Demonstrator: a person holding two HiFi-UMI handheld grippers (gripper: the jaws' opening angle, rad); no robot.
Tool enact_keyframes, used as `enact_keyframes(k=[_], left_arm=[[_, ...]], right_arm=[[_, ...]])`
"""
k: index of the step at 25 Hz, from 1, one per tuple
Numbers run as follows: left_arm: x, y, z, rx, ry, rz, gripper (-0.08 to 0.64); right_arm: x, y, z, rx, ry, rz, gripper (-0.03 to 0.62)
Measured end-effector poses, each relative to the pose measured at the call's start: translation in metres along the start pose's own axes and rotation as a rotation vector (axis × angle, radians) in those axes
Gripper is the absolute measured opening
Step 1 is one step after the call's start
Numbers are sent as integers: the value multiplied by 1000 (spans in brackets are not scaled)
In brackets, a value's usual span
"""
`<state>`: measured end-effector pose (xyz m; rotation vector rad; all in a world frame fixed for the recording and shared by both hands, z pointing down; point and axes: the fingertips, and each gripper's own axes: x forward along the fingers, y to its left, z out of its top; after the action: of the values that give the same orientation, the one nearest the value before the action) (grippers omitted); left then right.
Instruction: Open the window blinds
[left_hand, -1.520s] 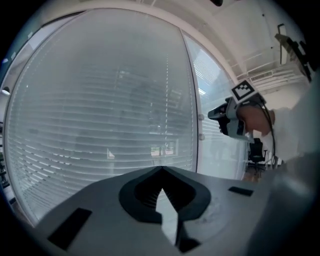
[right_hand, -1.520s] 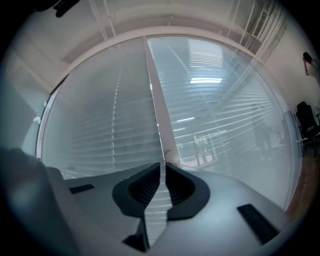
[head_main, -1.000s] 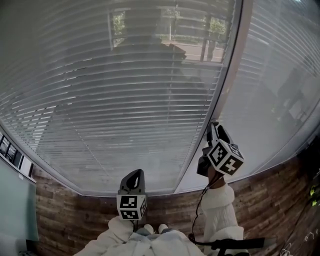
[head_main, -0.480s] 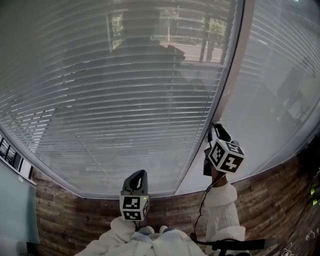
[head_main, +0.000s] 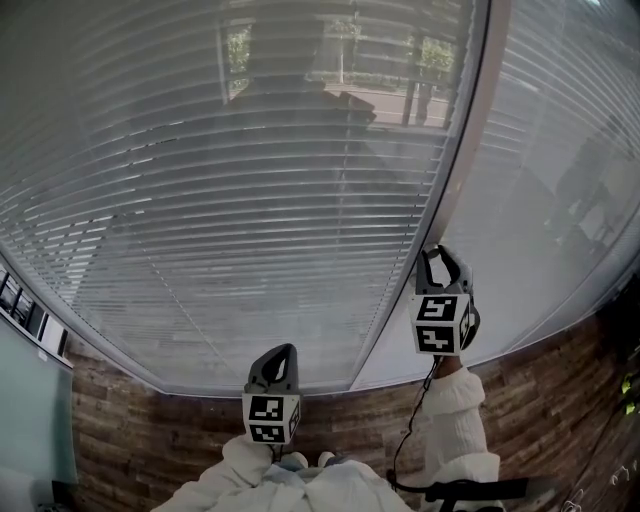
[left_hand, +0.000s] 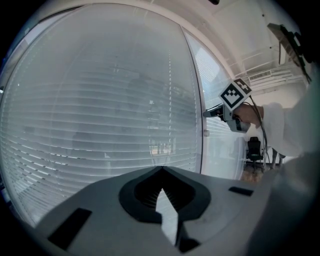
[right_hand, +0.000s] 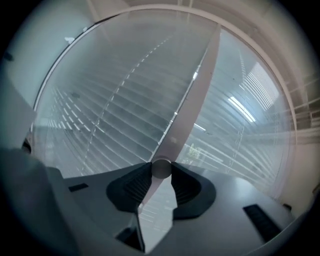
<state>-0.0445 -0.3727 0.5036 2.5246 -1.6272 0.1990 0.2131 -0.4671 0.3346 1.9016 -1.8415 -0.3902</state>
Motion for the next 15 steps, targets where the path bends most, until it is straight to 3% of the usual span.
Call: enact_keyframes(k=[15], left_arm=[[4, -12, -5, 23, 21, -11, 0]], right_arm=[[-2, 7, -2, -667, -9, -43, 130]])
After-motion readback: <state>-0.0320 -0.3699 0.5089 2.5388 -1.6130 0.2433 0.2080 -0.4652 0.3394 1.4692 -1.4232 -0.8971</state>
